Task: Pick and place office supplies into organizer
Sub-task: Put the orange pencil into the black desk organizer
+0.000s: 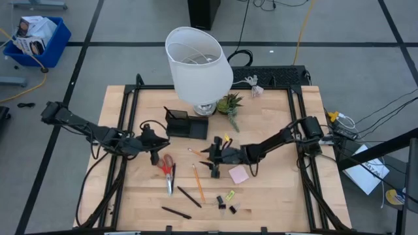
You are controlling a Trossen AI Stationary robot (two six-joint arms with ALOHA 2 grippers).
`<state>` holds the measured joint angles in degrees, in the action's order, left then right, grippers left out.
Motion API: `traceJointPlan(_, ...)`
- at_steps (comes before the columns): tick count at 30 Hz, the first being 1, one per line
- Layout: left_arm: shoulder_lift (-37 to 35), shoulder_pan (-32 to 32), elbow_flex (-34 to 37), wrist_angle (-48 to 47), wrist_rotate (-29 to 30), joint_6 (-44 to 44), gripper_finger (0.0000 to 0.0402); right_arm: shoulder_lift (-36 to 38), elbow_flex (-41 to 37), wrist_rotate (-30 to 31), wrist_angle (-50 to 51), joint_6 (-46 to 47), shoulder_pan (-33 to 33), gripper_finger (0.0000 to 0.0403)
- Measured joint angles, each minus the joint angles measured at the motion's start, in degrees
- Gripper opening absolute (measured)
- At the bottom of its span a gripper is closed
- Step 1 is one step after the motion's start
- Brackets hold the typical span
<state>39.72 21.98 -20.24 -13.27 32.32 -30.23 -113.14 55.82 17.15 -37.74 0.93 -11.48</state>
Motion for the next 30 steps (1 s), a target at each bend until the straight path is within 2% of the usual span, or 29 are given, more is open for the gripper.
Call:
traceJointPlan(3,0.00,-0.03,0.00,-0.01,0.19,-0.01,0.0076,0.00,-0.36,5.95,3.64,1.75,-1.88,0.0208)
traceJointPlan(6,0.00,-0.04,0.01,-0.02,0.67,-0.12,0.0076,0.00,-1.74,8.12,3.70,5.09,-2.79,0.0208)
traceJointPlan(16,0.00,-0.04,0.01,-0.12,0.76,-0.10,0.0076,0.00,-8.36,8.59,3.68,16.51,-5.52,0.0208)
traceJointPlan(27,0.00,-0.04,0.01,-0.14,1.28,-0.07,0.0076,-0.61,-8.94,8.94,4.55,18.84,-6.36,0.0207)
traceJointPlan(30,0.00,-0.04,0.01,-0.14,1.26,-0.07,0.0076,-0.61,-8.93,8.37,4.87,18.85,-6.28,0.0194)
